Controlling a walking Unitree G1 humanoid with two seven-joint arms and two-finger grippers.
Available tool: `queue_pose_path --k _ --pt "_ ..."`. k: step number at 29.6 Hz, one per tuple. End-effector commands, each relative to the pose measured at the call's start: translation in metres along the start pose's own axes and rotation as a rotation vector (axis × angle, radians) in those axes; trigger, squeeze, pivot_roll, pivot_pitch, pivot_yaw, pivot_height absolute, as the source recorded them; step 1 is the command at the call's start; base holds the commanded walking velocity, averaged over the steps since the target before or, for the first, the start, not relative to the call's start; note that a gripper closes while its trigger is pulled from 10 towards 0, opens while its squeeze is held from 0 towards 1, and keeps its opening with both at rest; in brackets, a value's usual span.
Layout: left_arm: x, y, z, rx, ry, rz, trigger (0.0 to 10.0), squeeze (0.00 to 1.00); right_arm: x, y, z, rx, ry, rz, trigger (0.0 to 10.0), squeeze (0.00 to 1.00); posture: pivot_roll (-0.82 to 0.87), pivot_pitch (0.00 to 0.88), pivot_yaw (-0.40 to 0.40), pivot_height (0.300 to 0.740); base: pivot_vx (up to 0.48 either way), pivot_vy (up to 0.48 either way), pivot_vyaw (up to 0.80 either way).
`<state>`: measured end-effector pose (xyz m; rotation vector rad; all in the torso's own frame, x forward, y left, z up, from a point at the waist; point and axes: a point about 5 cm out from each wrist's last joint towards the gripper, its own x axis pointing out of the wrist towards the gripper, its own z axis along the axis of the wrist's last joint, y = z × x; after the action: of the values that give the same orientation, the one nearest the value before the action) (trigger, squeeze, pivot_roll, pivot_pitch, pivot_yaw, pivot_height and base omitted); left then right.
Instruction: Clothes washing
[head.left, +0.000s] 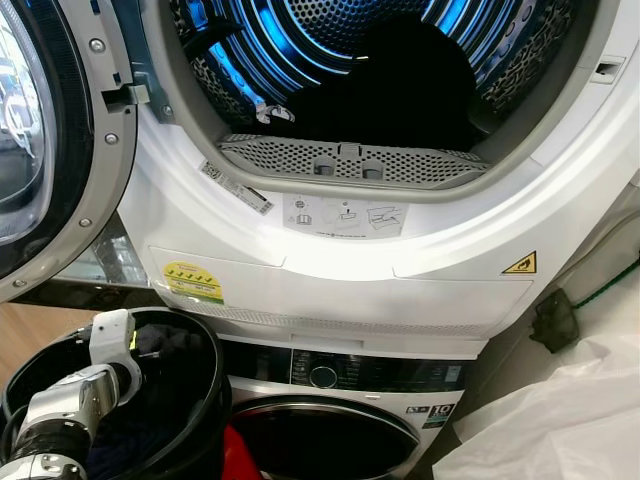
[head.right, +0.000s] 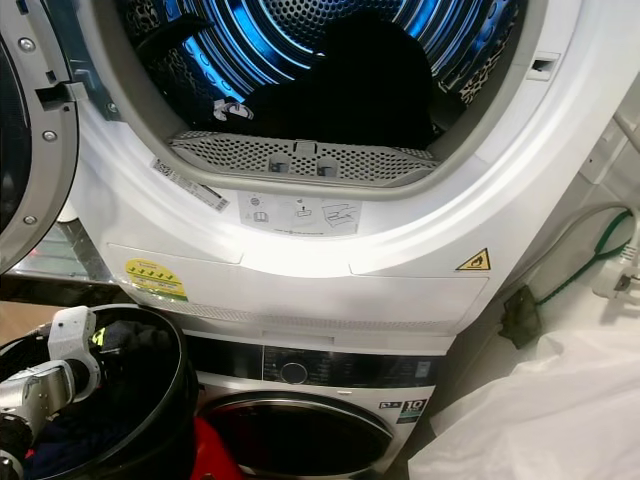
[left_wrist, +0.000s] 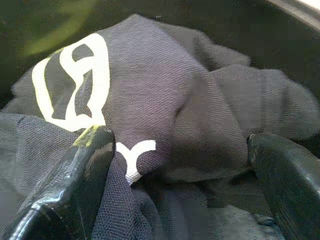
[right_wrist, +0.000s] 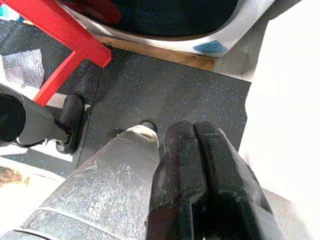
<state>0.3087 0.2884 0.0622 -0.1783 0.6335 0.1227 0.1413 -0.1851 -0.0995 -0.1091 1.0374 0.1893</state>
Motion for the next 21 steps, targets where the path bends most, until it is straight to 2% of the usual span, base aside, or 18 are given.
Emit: queue_pose_path --k 1,4,6,7,9,10,12,13,14,15,17,21 --pt "0.003 0.004 -0.009 -0.011 0.025 0.083 10.0 1.0 -0.002 -0.007 -0.001 0.013 -0.008 -0.018 10.0 0.0 0.07 0.0 -0.096 0.74 0.0 0.0 0.0" --pt "0.004 0.006 -0.011 -0.036 0.022 0.117 10.0 1.0 -0.002 -0.009 -0.001 0.011 -0.009 -0.02 10.0 0.0 0.07 0.0 -0.102 0.74 0.0 0.0 0.0" --pt "0.005 0.008 -0.016 -0.103 0.01 0.183 10.0 1.0 -0.003 -0.014 0.0 0.006 -0.008 -0.026 10.0 0.0 0.07 0.0 -0.106 0.74 0.0 0.0 0.0" --pt "0.005 0.008 -0.016 -0.103 0.01 0.183 10.0 1.0 -0.003 -0.014 0.0 0.006 -0.008 -0.026 10.0 0.0 0.07 0.0 -0.106 0.74 0.0 0.0 0.0" --pt "0.006 0.009 -0.019 -0.163 -0.016 0.212 10.0 1.0 -0.005 -0.019 -0.002 0.002 -0.004 -0.032 10.0 0.0 0.07 0.0 -0.112 0.74 0.0 0.0 0.0" --pt "0.008 0.007 -0.02 -0.208 -0.023 0.194 10.0 0.81 -0.006 -0.021 -0.004 -0.003 0.004 -0.037 10.0 0.0 0.06 0.0 -0.116 0.74 0.0 0.0 0.0" --pt "0.008 0.007 -0.02 -0.208 -0.023 0.194 10.0 0.81 -0.006 -0.021 -0.004 -0.003 0.004 -0.037 10.0 0.0 0.06 0.0 -0.116 0.74 0.0 0.0 0.0" --pt "0.009 0.005 -0.021 -0.238 -0.025 0.177 10.0 0.81 -0.007 -0.023 -0.006 -0.007 0.01 -0.04 10.0 0.0 0.05 0.0 -0.118 0.74 0.0 0.0 0.0" --pt "0.01 0.001 -0.023 -0.277 -0.012 0.163 10.0 0.0 -0.008 -0.026 -0.009 -0.012 0.019 -0.047 10.0 0.0 0.04 0.0 -0.126 0.74 0.0 0.0 0.0" --pt "0.01 0.001 -0.023 -0.277 -0.012 0.163 10.0 0.0 -0.008 -0.026 -0.009 -0.012 0.019 -0.047 10.0 0.0 0.04 0.0 -0.126 0.74 0.0 0.0 0.0" --pt "0.012 -0.003 -0.026 -0.355 0.013 0.156 10.0 0.0 -0.011 -0.032 -0.014 -0.018 0.031 -0.063 10.0 0.0 0.02 0.0 -0.135 0.74 0.0 0.0 0.0" --pt "0.013 -0.004 -0.028 -0.382 0.022 0.17 10.0 0.0 -0.012 -0.034 -0.016 -0.018 0.035 -0.069 10.0 0.0 0.01 0.0 -0.136 0.74 0.0 0.0 0.0"
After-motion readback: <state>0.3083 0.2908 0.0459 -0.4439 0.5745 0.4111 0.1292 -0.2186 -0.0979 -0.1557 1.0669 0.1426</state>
